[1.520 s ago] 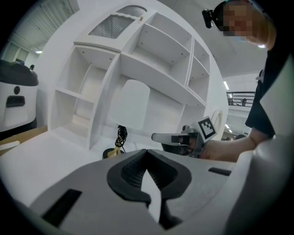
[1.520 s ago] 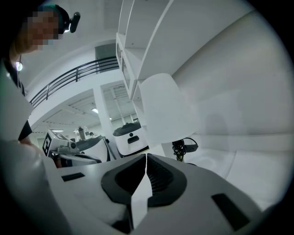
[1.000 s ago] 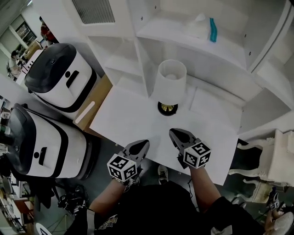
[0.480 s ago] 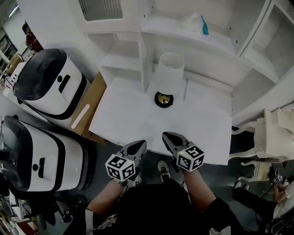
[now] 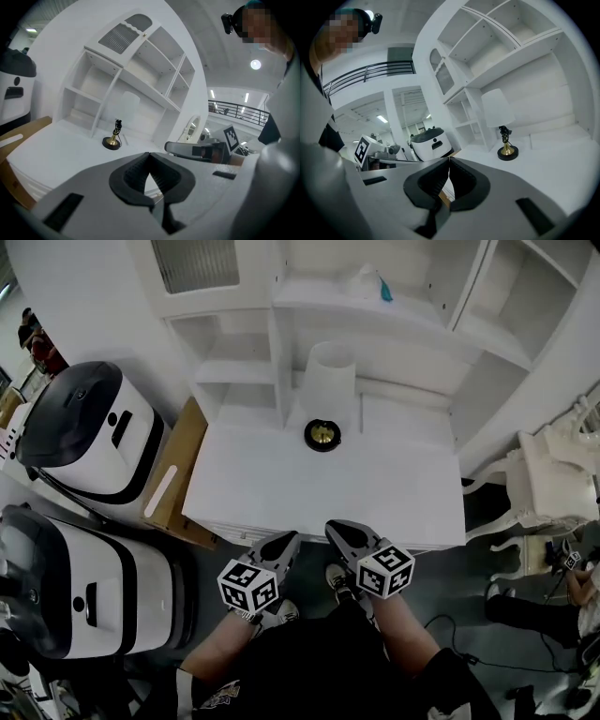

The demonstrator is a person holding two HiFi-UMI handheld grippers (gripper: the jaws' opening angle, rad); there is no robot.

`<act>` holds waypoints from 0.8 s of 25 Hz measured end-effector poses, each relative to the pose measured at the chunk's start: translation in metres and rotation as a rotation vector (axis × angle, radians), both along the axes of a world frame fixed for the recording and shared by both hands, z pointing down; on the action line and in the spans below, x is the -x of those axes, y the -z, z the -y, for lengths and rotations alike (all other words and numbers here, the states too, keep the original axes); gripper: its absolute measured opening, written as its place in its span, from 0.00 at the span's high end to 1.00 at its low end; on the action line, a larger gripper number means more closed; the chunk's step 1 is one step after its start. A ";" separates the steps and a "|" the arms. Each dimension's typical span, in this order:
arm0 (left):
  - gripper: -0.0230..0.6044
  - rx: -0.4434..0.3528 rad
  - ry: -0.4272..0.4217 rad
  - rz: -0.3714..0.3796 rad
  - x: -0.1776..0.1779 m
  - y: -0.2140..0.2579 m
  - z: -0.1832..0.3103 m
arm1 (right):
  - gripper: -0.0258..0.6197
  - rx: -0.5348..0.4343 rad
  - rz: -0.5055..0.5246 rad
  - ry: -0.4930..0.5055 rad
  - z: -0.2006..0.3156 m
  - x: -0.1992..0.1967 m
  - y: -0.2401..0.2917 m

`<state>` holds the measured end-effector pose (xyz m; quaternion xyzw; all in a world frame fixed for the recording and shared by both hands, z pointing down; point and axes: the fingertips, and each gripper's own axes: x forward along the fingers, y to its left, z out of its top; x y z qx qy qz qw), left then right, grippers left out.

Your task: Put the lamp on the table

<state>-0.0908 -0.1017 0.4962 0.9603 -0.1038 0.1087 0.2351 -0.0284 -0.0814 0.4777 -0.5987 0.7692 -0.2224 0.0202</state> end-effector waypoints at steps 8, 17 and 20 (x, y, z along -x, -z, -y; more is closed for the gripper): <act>0.95 -0.026 -0.070 0.012 0.021 -0.005 -0.020 | 0.92 0.000 -0.004 -0.081 -0.027 0.024 -0.006; 0.95 -0.062 -0.093 0.015 0.020 0.006 -0.029 | 0.92 0.002 -0.018 -0.097 -0.036 0.029 0.000; 0.95 -0.059 -0.094 0.010 0.016 0.007 -0.026 | 0.92 0.004 -0.023 -0.094 -0.033 0.028 0.000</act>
